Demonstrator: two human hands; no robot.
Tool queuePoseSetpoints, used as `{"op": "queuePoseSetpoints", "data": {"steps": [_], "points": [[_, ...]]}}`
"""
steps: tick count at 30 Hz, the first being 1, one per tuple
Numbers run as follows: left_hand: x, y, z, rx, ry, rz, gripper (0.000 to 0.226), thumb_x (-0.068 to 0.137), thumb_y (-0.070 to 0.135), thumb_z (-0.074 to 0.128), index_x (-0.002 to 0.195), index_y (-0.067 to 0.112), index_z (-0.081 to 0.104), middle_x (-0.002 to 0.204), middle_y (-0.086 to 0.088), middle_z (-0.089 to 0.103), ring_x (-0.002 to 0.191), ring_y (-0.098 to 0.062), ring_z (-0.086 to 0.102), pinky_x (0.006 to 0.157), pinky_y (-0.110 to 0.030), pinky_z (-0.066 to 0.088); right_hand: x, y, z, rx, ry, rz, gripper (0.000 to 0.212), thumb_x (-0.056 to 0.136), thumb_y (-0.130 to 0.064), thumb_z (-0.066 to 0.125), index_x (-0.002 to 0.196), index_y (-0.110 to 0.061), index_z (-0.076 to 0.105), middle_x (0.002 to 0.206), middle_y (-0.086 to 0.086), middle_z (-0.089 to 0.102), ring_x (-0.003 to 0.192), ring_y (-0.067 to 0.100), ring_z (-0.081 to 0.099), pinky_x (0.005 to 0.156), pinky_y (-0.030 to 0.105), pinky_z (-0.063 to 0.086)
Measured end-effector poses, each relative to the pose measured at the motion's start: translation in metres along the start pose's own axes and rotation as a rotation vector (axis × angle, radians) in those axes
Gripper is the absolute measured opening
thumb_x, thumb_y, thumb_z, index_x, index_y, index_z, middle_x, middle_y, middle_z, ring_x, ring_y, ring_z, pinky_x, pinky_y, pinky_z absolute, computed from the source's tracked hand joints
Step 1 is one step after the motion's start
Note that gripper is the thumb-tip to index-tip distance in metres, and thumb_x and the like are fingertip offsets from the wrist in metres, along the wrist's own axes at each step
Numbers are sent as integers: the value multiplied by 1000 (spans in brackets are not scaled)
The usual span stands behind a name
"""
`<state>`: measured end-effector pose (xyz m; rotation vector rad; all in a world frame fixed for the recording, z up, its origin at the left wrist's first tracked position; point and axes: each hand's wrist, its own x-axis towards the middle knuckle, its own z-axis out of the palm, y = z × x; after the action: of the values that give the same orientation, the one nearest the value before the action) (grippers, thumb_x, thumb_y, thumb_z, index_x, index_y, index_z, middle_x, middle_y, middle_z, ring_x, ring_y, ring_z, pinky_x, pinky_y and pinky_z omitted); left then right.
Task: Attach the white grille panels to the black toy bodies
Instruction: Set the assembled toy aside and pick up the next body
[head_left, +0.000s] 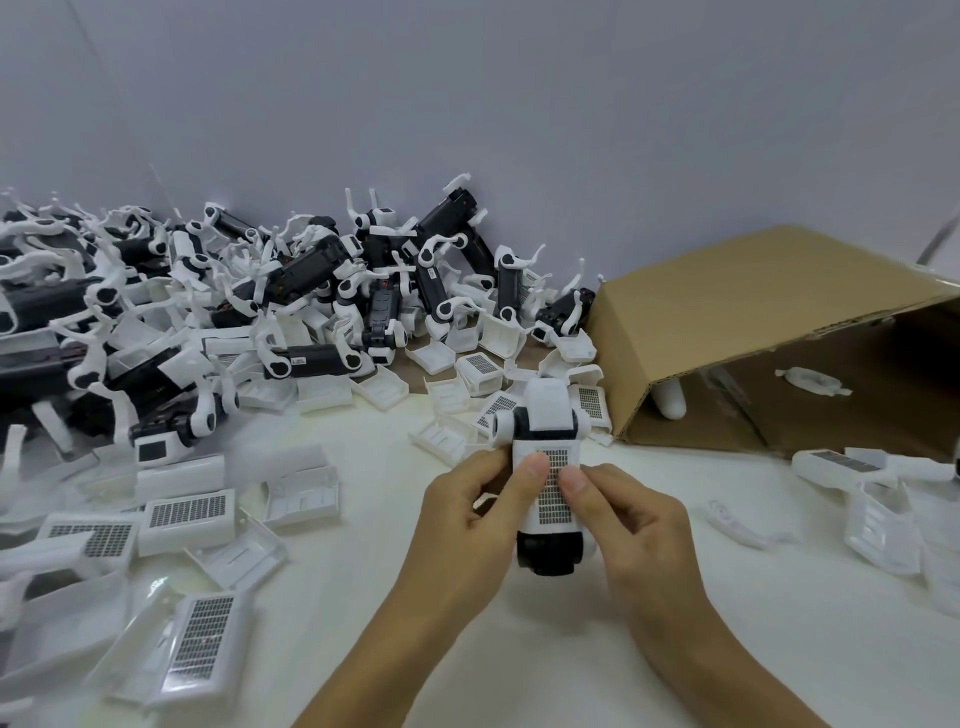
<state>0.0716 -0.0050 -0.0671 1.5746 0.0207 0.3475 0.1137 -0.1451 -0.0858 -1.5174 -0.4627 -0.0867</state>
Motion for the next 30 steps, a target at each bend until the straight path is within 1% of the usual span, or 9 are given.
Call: {"op": "queuePoseSetpoints", "data": {"steps": [4,7,10,18,20,22,24,27,30], "points": [[0,-2,0,40,-14,-32,40,86,51,53,98,22,77,91,3,77,88,-9,72,73,-21,56,-3,-4,-2,75,-86,94,25,89,-31,69,110,-20,78,101,5,77,99,20,73,83,26,58],[2,-8,-5,333,25,39,54,90,68,42,71,25,68,72,6,68,66,-6,61,60,-18,44,-9,-9,0,-82,-97,68,34,86,-27,79,119,-31,71,107,-5,75,101,15,72,85,34,61],[-1,-16,-4,446,43,76,79,88,77,34,74,7,67,72,-5,67,72,-20,61,70,-35,48,-13,-23,-13,-420,63,-195,61,80,-11,84,122,-46,56,111,-29,67,104,-2,65,85,10,50],[9,-27,-7,106,101,5,38,83,51,52,77,22,76,75,20,73,72,5,68,63,-6,46,-32,-100,-160,-1268,159,-882,12,87,-13,72,95,-11,63,119,15,58,104,32,62,89,29,49],[12,-27,-4,100,96,-4,34,87,44,56,73,19,75,70,17,73,69,-2,70,62,2,42,-18,-129,-206,-1401,347,-774,14,89,-15,75,91,-2,69,119,20,55,104,38,60,94,26,46],[15,-30,-3,121,114,-27,30,92,33,62,71,17,75,67,15,73,74,-11,71,62,4,40,5,-161,-236,-1487,526,-252,37,89,-34,77,110,-3,72,134,23,49,125,44,48,108,36,37],[16,-33,-3,125,111,-45,27,94,24,65,71,15,74,65,15,72,73,-10,71,62,5,39,19,-174,-250,-1560,474,307,68,81,-55,75,137,-18,61,152,18,38,144,37,28,118,46,23],[17,-32,-4,127,82,-28,26,94,18,66,70,14,74,64,12,73,62,2,67,63,4,40,19,-156,-235,-1548,200,313,59,83,-60,68,131,-28,64,150,1,49,140,20,39,116,41,29],[17,-32,1,131,78,-4,29,94,15,67,66,13,72,67,7,73,61,2,66,63,-3,45,22,-126,-191,-1375,32,185,36,82,-54,71,110,-31,72,120,-16,67,104,-7,59,96,19,47]]}}
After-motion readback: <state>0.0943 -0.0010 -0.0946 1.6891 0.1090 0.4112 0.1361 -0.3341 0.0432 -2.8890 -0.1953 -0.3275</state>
